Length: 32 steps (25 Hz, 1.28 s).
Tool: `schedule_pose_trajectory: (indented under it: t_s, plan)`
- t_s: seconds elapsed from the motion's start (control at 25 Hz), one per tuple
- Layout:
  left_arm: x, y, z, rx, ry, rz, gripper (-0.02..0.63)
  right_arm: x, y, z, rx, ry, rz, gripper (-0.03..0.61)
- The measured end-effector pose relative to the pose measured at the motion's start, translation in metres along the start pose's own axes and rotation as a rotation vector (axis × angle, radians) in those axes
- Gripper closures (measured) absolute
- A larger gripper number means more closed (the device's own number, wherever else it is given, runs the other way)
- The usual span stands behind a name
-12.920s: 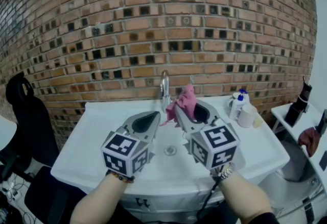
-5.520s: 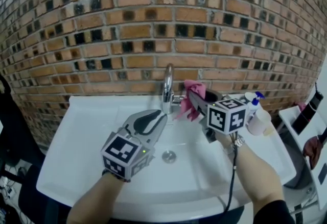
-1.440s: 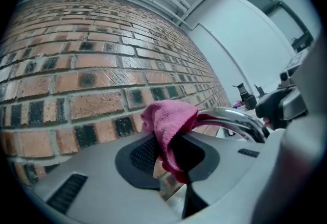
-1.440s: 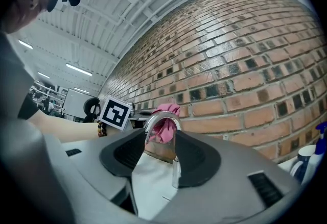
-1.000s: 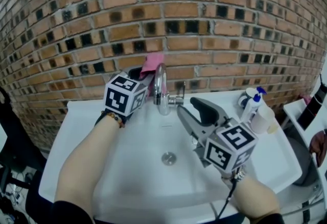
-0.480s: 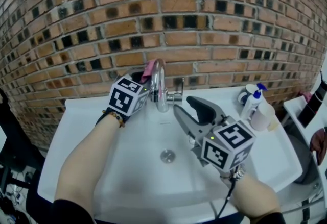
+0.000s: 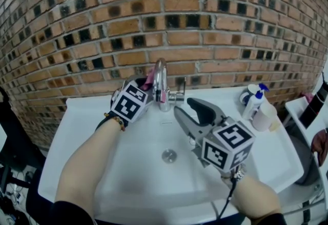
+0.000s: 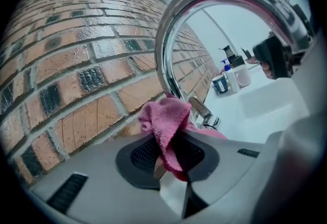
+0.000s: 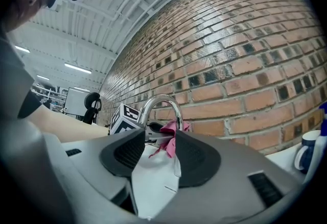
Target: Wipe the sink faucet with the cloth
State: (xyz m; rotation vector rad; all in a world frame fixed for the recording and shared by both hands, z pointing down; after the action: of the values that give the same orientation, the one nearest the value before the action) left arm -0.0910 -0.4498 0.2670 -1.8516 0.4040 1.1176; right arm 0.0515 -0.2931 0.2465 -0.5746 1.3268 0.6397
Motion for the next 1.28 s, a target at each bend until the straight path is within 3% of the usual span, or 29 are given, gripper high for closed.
schedule_pose_trajectory:
  t_s: [0.52,0.8,1.28]
  plan:
    - [-0.025,-0.013,0.009,0.017,0.055,0.005,0.537,-0.004,0.005,-0.001,0.012,0.014,0.002,0.380]
    - [-0.051,-0.031,0.006,-0.010,0.124,0.015,0.538,-0.005,0.004,0.001,0.010,0.018,-0.002,0.380]
    - [-0.066,-0.052,0.004,-0.025,0.177,0.051,0.538,-0.009,-0.002,0.006,-0.011,0.027,-0.002,0.380]
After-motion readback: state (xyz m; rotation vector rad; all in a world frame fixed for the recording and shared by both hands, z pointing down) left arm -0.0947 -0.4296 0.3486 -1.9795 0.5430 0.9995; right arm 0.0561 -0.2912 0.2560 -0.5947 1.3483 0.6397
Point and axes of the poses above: the fingertips, and each gripper's own axes: z backward along the fingers, y to its left, x out of its top, the point moved 5 cm from there along z, backward along the fingers, and after that the axes turned 6 degrees about -y, right-handed, at the moved point
